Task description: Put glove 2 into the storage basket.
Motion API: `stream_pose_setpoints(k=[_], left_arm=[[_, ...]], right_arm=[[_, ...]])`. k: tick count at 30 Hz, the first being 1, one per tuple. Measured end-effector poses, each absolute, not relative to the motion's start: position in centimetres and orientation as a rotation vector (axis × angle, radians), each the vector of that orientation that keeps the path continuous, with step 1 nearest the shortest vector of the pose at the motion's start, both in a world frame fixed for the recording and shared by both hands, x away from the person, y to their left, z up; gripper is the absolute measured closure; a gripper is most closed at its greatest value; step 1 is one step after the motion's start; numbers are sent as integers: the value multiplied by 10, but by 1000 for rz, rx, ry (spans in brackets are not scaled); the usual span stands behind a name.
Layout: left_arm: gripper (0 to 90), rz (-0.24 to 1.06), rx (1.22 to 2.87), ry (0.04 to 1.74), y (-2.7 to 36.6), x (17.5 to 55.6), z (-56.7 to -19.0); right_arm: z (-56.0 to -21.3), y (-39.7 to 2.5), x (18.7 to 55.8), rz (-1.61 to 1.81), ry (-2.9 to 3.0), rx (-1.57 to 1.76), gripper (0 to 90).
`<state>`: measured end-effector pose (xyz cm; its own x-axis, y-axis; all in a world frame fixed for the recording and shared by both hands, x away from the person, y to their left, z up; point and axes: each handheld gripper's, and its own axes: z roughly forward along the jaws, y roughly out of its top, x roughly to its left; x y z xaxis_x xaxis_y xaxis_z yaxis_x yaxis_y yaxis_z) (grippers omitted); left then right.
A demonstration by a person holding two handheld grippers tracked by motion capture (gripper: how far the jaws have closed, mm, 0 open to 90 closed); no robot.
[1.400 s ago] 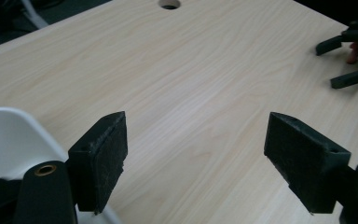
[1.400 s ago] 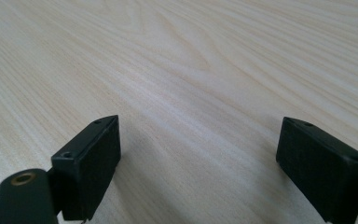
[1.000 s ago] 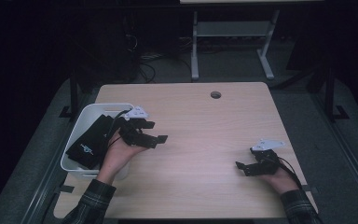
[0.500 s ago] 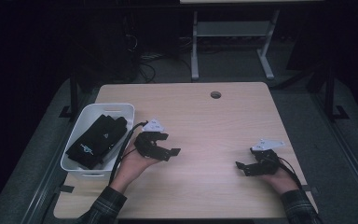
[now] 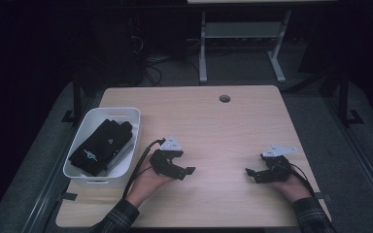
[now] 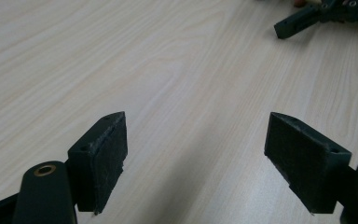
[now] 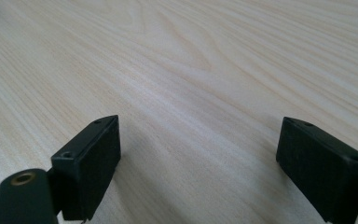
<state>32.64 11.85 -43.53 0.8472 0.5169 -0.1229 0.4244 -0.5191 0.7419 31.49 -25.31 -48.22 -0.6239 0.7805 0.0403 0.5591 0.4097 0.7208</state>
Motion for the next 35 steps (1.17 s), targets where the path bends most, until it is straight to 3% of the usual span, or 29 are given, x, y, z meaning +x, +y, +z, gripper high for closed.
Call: stream_pose_setpoints(k=[10,19,35], left_arm=[[197,170,2261,654,110,323,-462],[126,245,2293,595,105,321,-477],[122,245,2279,586,105,321,-479]], right_arm=[[-482,-253,315,1036,2368,1161,135],[-482,-253,315,1037,2366,1155,135],[-482,-253,315,1043,2366,1159,135]])
